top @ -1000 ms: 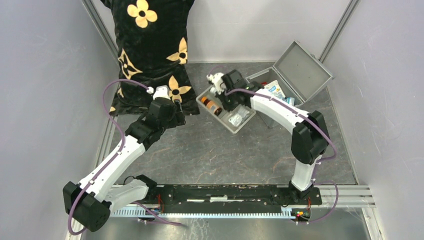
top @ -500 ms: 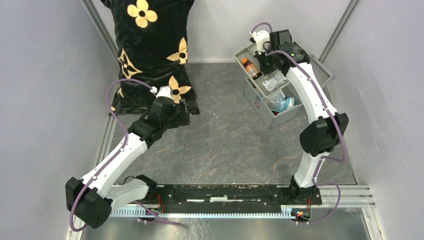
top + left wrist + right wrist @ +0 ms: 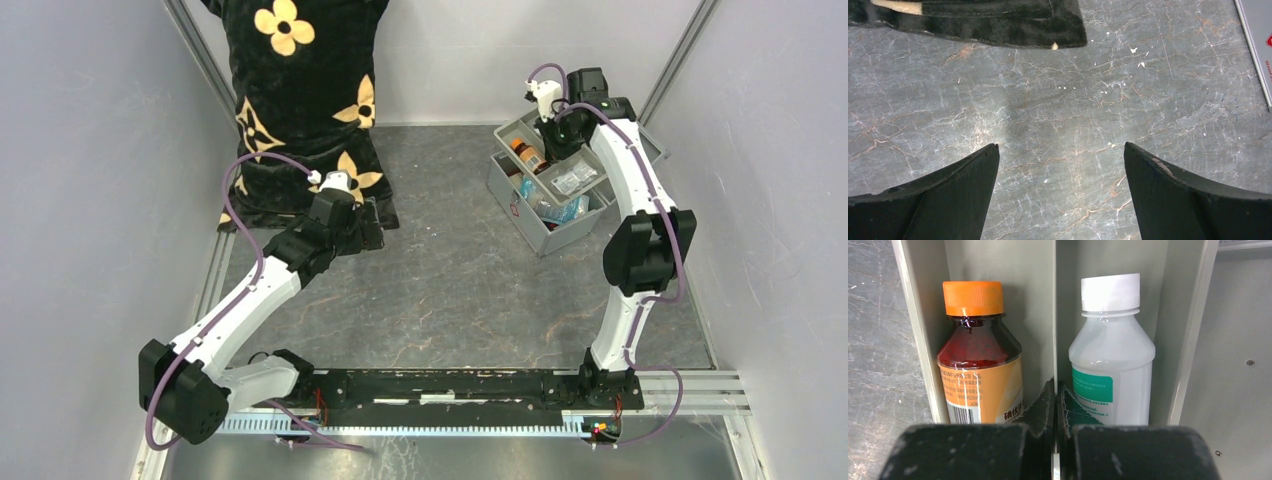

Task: Organize the medicine kit
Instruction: Place the medicine box compartment inside the medicine box.

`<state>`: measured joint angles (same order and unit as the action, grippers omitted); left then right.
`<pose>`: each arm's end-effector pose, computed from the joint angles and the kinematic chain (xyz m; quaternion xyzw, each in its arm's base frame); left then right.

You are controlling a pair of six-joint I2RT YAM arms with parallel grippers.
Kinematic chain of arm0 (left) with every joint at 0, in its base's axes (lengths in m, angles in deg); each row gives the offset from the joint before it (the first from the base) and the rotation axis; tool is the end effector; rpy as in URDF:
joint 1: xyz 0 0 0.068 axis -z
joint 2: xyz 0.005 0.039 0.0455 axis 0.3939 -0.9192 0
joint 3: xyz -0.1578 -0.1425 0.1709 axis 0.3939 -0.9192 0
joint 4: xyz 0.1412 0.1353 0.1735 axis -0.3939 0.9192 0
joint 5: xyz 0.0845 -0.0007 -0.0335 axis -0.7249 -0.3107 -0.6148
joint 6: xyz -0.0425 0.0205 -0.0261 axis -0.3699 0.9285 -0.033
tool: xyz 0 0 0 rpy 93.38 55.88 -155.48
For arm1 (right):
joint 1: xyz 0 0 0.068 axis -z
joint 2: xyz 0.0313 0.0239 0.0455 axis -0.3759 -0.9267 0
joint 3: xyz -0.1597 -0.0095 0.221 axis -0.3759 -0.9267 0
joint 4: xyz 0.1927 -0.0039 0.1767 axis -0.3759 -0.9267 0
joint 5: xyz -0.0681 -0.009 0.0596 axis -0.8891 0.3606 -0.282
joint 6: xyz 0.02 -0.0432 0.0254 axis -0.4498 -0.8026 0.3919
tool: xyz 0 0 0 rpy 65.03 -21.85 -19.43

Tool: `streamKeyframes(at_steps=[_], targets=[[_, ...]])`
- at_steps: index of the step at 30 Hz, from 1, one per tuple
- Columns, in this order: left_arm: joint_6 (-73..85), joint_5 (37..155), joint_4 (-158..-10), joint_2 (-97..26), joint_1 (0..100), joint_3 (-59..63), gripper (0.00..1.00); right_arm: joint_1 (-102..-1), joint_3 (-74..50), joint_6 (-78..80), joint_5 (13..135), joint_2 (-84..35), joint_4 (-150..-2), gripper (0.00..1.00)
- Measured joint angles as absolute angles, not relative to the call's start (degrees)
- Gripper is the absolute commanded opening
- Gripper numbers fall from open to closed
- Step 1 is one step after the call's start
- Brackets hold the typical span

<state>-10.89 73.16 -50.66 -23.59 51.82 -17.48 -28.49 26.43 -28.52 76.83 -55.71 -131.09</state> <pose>0.2113 -0.1054 0.2879 -0.0525 0.9079 -0.0914 0.4058 0.4253 0.0546 0.3352 -0.2649 0.9094 0.0466 0.3173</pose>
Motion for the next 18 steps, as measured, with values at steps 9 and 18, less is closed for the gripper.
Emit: streamKeyframes(at_steps=[9,18], targets=[[-10.92,73.14,-50.64,-26.17,51.82,-16.08,1.0,-27.84,24.18,-29.76,77.05,-57.38,-129.59,0.0],[-10.89,73.21,-50.62,-27.44,51.82,-15.4,1.0,-27.73,15.59,-29.28,76.35,-57.38,-125.1,0.0]])
